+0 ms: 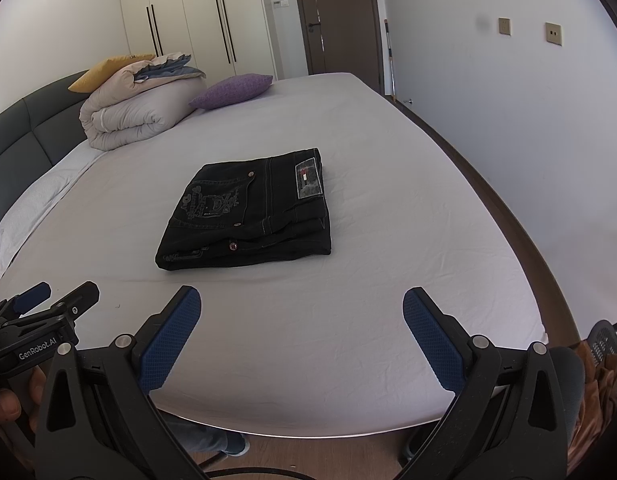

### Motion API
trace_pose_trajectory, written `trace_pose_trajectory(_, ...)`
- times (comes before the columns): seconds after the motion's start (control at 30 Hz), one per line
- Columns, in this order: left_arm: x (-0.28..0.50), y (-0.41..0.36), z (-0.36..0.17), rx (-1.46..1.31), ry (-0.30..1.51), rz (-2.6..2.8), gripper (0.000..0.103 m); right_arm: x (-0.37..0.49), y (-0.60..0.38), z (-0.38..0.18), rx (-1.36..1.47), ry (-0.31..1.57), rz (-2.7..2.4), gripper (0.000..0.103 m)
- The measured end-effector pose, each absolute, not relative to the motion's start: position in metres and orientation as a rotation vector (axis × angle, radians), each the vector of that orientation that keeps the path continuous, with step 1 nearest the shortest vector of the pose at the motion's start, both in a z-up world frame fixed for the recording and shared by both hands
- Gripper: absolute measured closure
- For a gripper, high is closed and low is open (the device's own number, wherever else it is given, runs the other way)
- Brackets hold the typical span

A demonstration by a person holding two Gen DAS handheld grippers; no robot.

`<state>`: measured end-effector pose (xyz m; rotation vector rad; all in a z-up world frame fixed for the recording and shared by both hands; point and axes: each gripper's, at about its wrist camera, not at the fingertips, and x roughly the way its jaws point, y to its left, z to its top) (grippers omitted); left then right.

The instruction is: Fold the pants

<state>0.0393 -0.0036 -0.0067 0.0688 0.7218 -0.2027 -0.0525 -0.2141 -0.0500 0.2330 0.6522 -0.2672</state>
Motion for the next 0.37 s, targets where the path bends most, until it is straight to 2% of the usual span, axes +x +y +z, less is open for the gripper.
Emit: trace_pose_trajectory(0.37,0.0376,-0.0017,-0.0105,0.074,0.724,-0.191,0.000,-0.0521,-0.2167,-0.0494,0.237,0.654,-0.266,0.000)
